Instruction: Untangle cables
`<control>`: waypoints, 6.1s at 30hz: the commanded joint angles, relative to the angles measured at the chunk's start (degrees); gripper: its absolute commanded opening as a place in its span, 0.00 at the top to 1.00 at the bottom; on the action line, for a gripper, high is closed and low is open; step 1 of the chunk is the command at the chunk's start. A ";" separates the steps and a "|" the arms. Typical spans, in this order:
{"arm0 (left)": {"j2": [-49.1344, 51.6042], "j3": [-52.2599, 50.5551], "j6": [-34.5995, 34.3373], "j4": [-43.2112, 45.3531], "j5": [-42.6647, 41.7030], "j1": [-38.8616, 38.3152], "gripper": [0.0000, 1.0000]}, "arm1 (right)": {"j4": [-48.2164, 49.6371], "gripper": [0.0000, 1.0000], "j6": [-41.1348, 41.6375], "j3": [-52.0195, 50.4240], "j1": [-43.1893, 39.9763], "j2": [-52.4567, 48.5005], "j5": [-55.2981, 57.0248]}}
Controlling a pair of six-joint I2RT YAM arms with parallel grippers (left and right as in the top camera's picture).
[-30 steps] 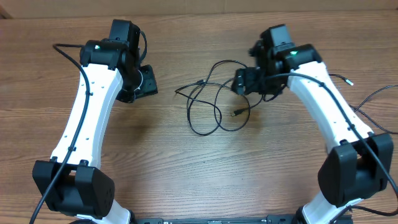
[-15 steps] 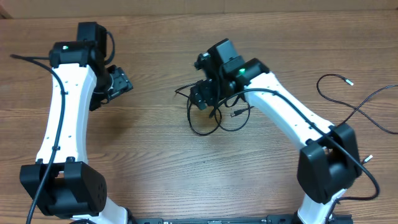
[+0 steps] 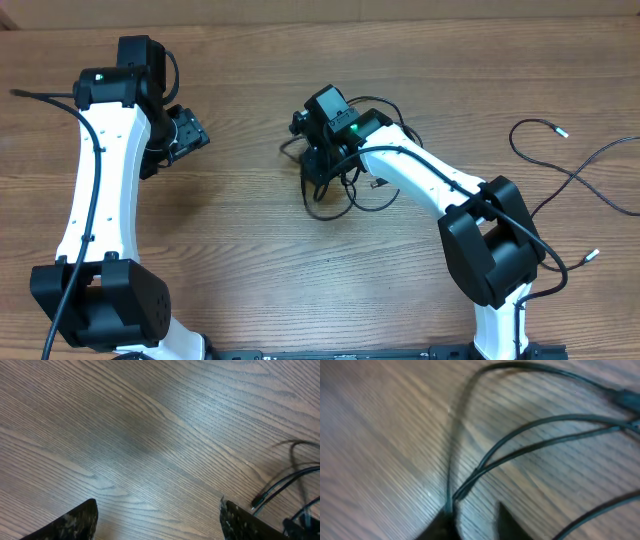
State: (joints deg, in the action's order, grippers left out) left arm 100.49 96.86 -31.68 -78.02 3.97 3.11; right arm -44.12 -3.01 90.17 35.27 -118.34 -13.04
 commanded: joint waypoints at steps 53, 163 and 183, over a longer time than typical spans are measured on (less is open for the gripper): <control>0.39 0.63 9.01 4.96 -10.86 -6.69 0.16 | 6.99 0.94 34.71 32.09 -44.65 28.72 12.59; 0.46 0.63 9.01 3.08 -10.86 -6.69 0.16 | 7.41 0.85 43.74 -30.60 -28.06 14.53 10.38; 0.46 0.63 9.01 3.08 -10.82 -6.69 0.15 | -6.95 0.96 32.20 -23.21 -28.26 18.88 2.45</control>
State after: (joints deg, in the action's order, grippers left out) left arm 100.53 96.86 -23.59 -74.98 -6.68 -3.40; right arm -49.39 35.00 62.13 6.90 -103.81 -8.93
